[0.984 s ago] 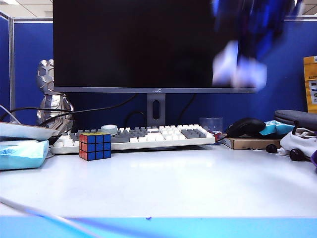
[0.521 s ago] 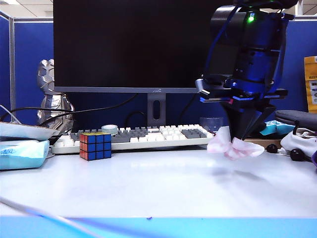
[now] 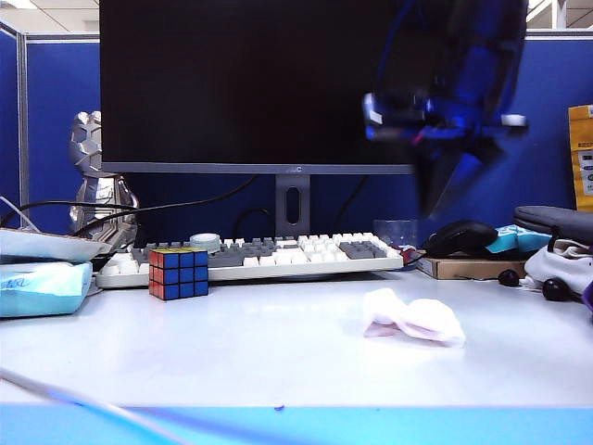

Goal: Use the wet wipes on the table to wipe the cherry juice off the table, then put the wipes back on the table.

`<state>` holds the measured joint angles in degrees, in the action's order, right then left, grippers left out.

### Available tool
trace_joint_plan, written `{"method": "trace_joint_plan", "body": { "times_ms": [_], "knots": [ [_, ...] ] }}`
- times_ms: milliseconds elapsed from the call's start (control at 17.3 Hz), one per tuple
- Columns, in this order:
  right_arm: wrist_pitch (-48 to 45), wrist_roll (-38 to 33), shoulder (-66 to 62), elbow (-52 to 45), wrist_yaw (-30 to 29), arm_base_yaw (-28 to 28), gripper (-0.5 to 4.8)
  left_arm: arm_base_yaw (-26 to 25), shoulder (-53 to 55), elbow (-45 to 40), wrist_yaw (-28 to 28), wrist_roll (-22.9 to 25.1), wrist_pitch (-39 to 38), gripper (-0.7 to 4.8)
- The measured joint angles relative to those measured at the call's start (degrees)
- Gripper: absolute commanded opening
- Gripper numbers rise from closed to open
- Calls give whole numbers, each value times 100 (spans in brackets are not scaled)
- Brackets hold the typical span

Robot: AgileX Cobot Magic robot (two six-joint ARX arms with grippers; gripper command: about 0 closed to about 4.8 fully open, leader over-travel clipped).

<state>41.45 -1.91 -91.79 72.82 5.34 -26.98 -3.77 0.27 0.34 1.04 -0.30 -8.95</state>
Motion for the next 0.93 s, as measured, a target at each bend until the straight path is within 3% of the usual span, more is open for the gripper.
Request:
{"method": "trace_joint_plan", "body": {
  "times_ms": [289, 579, 926],
  "knots": [
    [153, 48, 1276, 72, 625, 0, -1, 0, 2, 0, 0, 2, 0, -2],
    [214, 48, 3279, 103, 734, -2, -1, 0, 2, 0, 0, 2, 0, -2],
    [363, 48, 5331, 94, 1864, -2, -1, 0, 2, 0, 0, 2, 0, -2]
  ]
}}
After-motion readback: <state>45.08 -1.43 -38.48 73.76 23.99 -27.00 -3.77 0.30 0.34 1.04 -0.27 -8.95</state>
